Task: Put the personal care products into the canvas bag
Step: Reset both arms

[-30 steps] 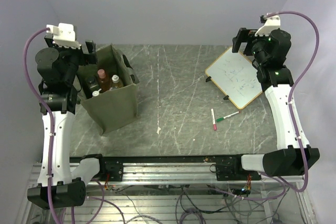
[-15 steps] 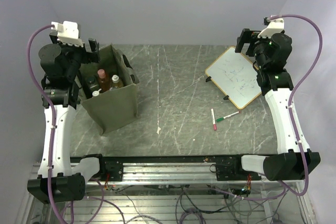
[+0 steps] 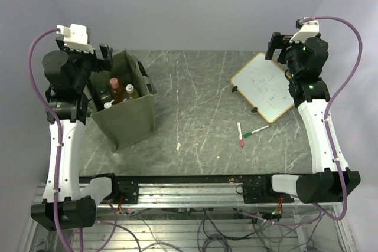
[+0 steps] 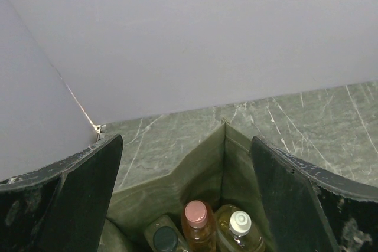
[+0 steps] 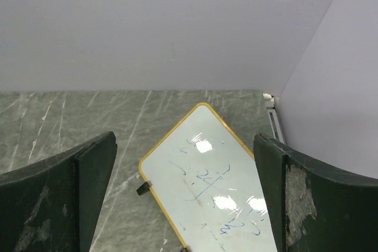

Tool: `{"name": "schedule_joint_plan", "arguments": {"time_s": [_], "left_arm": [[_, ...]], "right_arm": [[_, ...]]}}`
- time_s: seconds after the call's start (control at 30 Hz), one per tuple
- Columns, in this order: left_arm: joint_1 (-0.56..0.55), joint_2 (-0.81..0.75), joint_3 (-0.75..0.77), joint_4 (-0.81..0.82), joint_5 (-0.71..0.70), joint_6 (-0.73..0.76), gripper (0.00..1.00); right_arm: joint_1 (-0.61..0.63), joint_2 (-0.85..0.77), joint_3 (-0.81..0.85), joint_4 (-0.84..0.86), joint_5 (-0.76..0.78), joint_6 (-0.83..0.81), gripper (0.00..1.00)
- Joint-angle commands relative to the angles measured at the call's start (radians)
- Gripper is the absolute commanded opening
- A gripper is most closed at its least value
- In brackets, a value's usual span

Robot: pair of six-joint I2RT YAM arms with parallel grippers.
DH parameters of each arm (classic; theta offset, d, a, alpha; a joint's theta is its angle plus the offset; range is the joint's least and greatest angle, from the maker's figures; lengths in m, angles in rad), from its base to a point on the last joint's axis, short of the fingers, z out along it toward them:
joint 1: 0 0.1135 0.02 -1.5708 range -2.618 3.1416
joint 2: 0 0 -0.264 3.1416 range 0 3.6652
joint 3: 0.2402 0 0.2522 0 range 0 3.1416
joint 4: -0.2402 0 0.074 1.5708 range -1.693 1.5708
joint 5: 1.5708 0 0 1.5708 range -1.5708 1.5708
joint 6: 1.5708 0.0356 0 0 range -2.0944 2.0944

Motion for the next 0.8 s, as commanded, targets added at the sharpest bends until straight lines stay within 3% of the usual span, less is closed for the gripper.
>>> {"name": "schedule_joint_plan", "arguments": {"time_s": [0.0, 0.77], "left_arm": [[0.011, -0.033, -0.001, 0.042, -0.040, -0.021, 1.00], [0.011, -0.120, -0.074, 0.013, -0.060, 0.026, 1.00]], "right_arm": [[-0.005, -0.005, 0.007, 0.015, 0.031, -0.017, 1.00], [-0.005, -0.086, -0.047, 0.010, 0.089, -0.032, 1.00]]}}
